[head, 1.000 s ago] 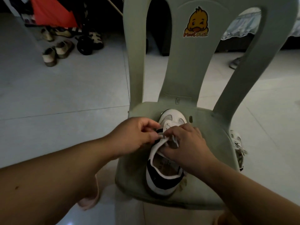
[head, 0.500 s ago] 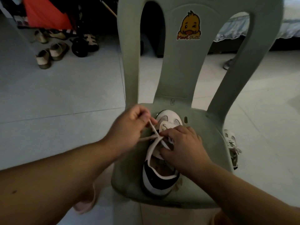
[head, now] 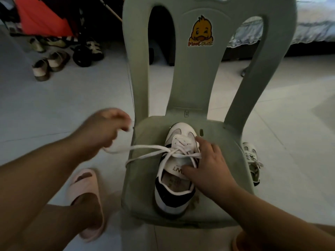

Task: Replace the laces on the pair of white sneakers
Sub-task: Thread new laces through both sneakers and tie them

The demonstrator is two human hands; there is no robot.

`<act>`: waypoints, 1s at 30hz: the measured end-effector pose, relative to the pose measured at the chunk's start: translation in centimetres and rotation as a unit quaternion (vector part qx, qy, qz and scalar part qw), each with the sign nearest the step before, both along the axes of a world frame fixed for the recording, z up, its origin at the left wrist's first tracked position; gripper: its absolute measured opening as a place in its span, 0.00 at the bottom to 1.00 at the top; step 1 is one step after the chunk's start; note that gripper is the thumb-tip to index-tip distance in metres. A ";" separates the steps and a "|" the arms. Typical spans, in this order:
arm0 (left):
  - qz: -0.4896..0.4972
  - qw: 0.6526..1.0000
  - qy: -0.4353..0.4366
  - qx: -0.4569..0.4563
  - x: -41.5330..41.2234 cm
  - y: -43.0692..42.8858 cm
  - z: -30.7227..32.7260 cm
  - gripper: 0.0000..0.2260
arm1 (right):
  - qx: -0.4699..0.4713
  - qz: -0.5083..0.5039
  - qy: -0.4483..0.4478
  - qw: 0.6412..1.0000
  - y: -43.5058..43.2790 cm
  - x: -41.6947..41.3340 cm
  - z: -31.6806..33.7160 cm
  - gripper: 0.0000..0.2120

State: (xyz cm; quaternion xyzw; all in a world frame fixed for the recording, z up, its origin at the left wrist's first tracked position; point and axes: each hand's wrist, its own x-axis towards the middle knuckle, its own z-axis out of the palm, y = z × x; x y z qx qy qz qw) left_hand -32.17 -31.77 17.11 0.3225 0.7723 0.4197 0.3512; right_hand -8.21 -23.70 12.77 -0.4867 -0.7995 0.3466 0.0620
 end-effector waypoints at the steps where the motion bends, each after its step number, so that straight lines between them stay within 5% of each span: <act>1: -0.083 0.992 0.086 -0.034 1.3 0.1 -0.3 0.04 | -0.017 -0.014 0.008 1.000 -0.1 0.1 -0.2 0.39; 4: -0.263 0.941 0.202 -0.064 4.7 0.7 -1.2 0.09 | -0.027 -0.042 0.022 0.999 -0.1 0.2 -0.7 0.36; 8: -0.323 0.896 0.295 -0.075 6.6 2.1 -2.0 0.08 | -0.022 -0.067 0.054 0.996 -0.1 0.2 -0.9 0.32; 19: -0.265 0.929 0.219 -0.140 2.7 0.8 1.6 0.06 | -0.004 -0.106 0.099 0.989 0.6 1.2 -1.4 0.22; 24: -0.335 0.896 0.182 -0.227 3.2 0.6 0.7 0.06 | 0.007 -0.056 0.075 0.996 0.9 1.4 -1.2 0.24; 30: -0.337 0.917 0.140 -0.161 6.2 1.7 -1.1 0.04 | 0.086 0.023 0.058 0.994 1.2 1.6 -0.6 0.20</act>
